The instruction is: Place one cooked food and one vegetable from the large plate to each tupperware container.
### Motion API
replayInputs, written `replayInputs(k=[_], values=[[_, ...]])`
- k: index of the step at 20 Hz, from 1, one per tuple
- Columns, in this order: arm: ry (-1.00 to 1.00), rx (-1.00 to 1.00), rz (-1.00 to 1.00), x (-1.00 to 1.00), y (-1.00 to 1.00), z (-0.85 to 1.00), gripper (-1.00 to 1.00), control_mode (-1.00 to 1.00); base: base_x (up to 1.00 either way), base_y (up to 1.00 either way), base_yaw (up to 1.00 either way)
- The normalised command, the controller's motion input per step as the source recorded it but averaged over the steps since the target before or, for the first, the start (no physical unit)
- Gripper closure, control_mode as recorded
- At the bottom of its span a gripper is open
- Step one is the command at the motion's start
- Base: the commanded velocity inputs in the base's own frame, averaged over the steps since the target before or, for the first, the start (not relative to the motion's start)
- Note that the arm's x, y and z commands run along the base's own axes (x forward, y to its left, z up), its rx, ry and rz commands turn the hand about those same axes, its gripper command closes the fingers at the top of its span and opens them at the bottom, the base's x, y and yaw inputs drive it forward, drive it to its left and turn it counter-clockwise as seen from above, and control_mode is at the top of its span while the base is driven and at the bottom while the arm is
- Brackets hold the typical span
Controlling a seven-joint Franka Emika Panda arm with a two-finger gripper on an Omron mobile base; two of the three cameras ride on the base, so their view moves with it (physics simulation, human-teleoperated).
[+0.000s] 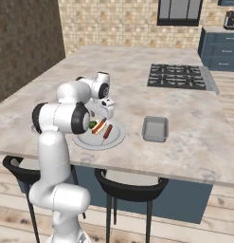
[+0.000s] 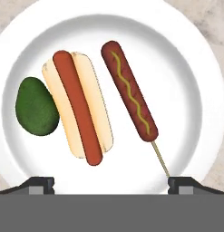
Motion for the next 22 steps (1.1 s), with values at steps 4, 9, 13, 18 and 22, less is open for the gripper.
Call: replayInputs(k=[4, 9, 13, 18, 22], values=[[0.03, 0.02, 0.00, 0.02, 0.00, -0.15, -1.00, -1.00, 0.00, 0.00, 0.00], [0.03, -0.03, 0.00, 0.19, 0.10, -0.17, -1.00, -1.00, 0.00, 0.00, 0.00], [0.04, -0.02, 0.00, 0.15, 0.13, -0.17, -1.00, -1.00, 0.00, 0.00, 0.00], [0.04, -0.01, 0.00, 0.06, 0.06, -0.29, -1.00, -1.00, 0.00, 0.00, 0.00], [0.00, 0.00, 0.00, 0.00, 0.00, -0.25, -1.00, -1.00, 0.00, 0.00, 0.00]])
